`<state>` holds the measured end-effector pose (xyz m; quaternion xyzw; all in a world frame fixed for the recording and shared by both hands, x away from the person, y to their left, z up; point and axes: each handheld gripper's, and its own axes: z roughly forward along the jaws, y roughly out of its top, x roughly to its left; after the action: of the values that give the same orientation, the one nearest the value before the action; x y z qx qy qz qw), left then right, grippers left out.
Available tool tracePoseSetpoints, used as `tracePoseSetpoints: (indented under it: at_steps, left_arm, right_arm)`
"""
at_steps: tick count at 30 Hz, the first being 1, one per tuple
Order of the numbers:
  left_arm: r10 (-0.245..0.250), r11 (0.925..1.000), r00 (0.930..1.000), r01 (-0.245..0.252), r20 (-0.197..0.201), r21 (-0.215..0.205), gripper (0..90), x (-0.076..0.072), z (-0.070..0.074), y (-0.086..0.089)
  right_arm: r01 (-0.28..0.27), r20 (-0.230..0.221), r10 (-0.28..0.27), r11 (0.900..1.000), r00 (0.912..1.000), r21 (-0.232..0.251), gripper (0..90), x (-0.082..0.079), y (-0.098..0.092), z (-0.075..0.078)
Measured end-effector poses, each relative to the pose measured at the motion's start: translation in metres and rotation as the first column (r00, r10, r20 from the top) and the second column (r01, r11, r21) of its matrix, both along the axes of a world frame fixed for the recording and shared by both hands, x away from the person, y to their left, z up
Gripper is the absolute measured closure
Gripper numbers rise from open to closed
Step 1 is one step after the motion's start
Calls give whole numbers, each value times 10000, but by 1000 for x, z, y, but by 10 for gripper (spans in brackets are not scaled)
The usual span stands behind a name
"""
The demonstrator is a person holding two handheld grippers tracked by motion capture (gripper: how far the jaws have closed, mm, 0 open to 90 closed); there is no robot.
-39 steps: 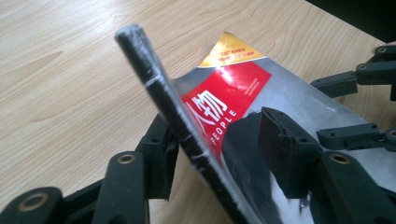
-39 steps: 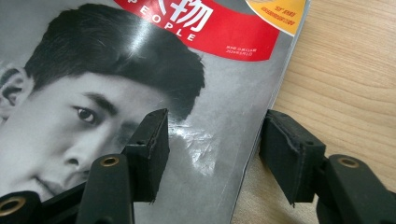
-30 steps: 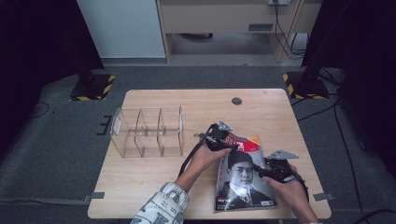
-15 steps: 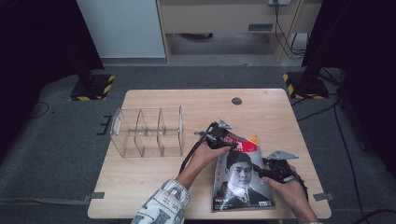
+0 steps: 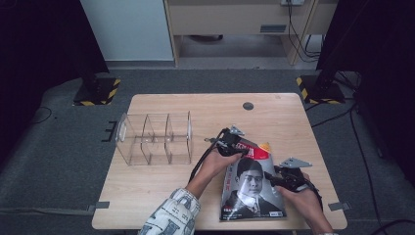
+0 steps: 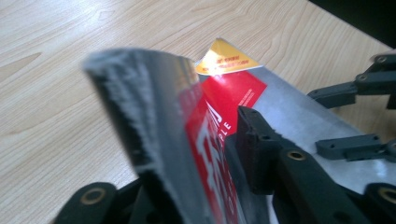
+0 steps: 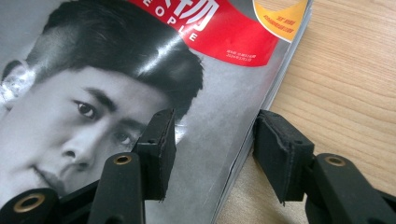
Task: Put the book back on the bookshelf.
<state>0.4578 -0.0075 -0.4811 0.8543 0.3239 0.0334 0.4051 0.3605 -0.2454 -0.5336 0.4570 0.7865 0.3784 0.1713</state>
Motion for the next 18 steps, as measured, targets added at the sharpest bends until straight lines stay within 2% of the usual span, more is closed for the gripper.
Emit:
tracePoseSetpoints:
  at_steps: [7,12,15,18]
  left_arm:
    - [-175,9998,9998,175,5,122,749,-1,3,-3]
    - [-429,9983,9991,430,-40,404,788,-1,8,-5]
    - [-387,9977,9992,390,-51,559,806,0,9,-5]
    - [-324,9980,9994,328,-85,540,822,-1,10,-4]
  right_arm:
    - [-2,-6,2,10000,10000,13,487,0,0,0]
    - [32,-42,-32,10000,10000,40,486,0,0,0]
    - [27,-43,-27,10000,10000,85,486,0,0,0]
    - [2,-35,-1,10000,10000,85,484,0,0,0]
